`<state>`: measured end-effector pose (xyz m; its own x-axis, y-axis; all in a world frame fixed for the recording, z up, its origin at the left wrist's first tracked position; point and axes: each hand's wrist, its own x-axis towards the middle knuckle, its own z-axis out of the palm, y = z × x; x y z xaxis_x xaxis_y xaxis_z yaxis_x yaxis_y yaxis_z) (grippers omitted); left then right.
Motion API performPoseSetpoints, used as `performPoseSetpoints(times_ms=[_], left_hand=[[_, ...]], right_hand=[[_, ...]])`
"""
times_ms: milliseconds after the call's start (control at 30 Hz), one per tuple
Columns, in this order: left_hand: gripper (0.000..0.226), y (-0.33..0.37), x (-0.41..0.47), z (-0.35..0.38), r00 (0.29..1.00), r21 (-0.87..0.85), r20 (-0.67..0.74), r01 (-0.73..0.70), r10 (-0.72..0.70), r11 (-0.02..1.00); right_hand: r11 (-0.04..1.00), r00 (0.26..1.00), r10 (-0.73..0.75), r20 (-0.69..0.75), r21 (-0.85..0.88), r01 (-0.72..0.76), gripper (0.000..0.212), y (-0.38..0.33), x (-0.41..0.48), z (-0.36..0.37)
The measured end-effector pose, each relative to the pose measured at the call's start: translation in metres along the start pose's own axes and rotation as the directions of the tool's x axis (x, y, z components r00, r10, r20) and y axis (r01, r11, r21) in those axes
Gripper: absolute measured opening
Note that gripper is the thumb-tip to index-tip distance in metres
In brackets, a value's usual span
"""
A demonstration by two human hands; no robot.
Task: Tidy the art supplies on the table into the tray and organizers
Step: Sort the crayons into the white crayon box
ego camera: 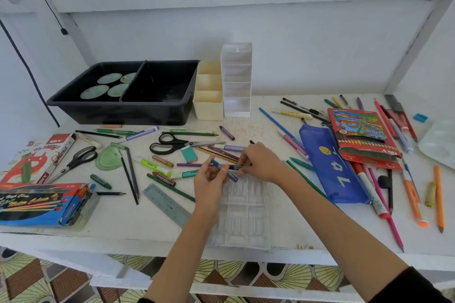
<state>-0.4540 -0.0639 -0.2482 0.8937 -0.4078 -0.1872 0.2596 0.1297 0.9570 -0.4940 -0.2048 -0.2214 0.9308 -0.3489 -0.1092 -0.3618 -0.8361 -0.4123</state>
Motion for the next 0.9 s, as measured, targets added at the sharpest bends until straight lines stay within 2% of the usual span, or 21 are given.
performPoseSetpoints(times_ms=[100,200,300,367,433,567,733,900], left_hand=[[0.048,0.002,-0.001,0.004,0.999,-0.008,-0.041,-0.033,0.033,0.999],[0.046,0.006,-0.003,0.007,0.997,0.019,-0.051,-0.057,0.058,0.998],[0.046,0.010,-0.002,0.010,0.996,0.068,-0.044,-0.078,0.081,0.995],[0.046,0.011,-0.004,0.013,0.996,0.103,-0.006,-0.092,0.093,0.991],[0.045,0.010,-0.008,0.016,0.995,0.130,0.054,-0.095,0.088,0.987],[0.040,0.001,-0.014,0.017,0.989,0.171,0.141,-0.059,0.035,0.984],[0.030,-0.005,-0.015,0.015,0.989,0.247,0.150,-0.045,0.008,0.968],[0.032,-0.007,-0.015,0.014,0.986,0.303,0.167,-0.070,0.019,0.951]], right_hand=[[0.968,0.989,0.053,-0.136,0.252,-0.017,0.014,0.002,-0.003,0.000],[0.889,0.951,0.205,-0.232,0.450,-0.082,0.018,0.005,-0.015,-0.006],[0.737,0.926,0.339,-0.170,0.659,-0.149,0.026,0.009,-0.036,-0.016],[0.647,0.928,0.362,-0.086,0.740,-0.184,0.035,0.010,-0.052,-0.019],[0.633,0.928,0.368,-0.052,0.745,-0.209,0.039,0.009,-0.065,-0.018],[0.741,0.913,0.380,-0.145,0.638,-0.207,0.036,0.006,-0.074,-0.002],[0.787,0.886,0.400,-0.235,0.584,-0.201,0.037,0.008,-0.072,0.018],[0.816,0.844,0.405,-0.353,0.556,-0.159,0.030,0.006,-0.081,0.034]])
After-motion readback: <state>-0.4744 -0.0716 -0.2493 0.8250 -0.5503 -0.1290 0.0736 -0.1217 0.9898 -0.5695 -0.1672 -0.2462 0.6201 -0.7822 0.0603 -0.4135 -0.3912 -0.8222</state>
